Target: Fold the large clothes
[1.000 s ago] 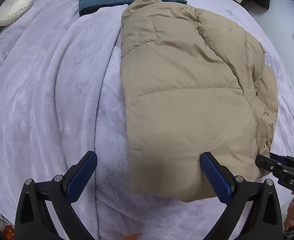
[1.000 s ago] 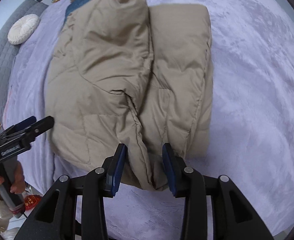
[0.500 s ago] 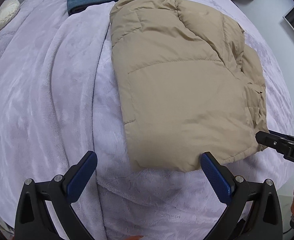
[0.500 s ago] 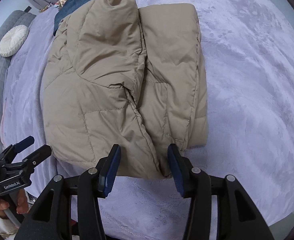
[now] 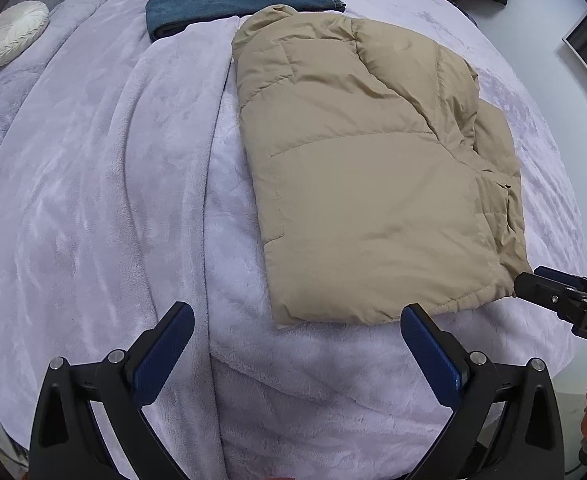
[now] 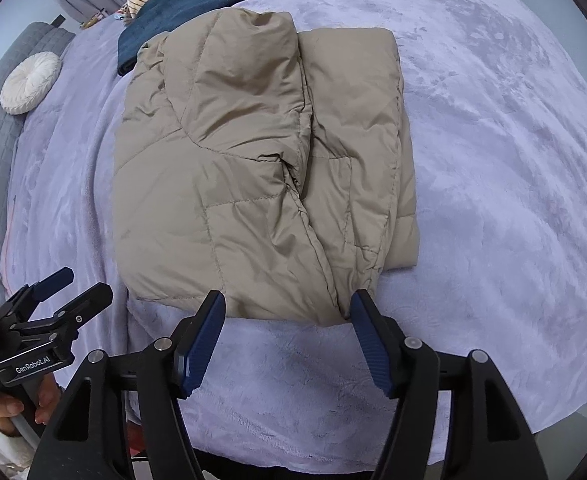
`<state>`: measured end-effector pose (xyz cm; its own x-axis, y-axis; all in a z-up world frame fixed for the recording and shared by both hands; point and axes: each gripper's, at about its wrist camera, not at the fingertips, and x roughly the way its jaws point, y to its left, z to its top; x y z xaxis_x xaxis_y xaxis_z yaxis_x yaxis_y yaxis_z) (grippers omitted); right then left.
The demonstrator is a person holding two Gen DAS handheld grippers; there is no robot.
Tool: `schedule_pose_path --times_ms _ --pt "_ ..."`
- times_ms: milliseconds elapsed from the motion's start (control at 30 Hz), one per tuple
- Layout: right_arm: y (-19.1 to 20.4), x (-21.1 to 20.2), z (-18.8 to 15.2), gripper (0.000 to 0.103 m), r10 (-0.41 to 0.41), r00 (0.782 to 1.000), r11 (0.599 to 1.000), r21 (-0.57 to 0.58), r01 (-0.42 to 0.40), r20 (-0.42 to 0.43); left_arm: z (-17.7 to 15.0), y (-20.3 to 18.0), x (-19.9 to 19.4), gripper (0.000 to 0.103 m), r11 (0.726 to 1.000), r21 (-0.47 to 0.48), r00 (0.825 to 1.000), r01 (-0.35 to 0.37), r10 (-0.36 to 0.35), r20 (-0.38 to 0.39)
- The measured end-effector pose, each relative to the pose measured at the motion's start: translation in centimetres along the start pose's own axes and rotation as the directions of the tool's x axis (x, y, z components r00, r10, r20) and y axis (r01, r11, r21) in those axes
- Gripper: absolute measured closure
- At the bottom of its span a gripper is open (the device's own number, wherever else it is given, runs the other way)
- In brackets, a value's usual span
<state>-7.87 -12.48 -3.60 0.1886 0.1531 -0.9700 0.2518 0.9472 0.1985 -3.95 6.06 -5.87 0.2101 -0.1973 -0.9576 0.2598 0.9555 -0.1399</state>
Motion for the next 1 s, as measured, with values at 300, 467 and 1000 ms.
schedule_pose_path --times_ms 300,467,1000 --pt "0.3 -2.2 -0.1 0.024 -0.019 0.999 0.999 -0.039 0.021 0.048 -0.3 -0.6 -4.0 0.0 0.997 -0.053 0.996 -0.054 0.058 0.068" --pt "0.5 -4.2 -0.1 0.023 -0.011 0.995 0.999 -0.05 0.016 0.095 0.0 -1.7 -6.6 0.0 0.995 -0.062 0.989 -0.075 0.082 0.121" --pt "1.6 -11.3 -0.2 0.0 -0.036 0.955 0.995 -0.083 0.063 0.293 -0.4 -4.3 -14.0 0.0 0.993 -0.071 0.96 -0.096 0.112 0.257"
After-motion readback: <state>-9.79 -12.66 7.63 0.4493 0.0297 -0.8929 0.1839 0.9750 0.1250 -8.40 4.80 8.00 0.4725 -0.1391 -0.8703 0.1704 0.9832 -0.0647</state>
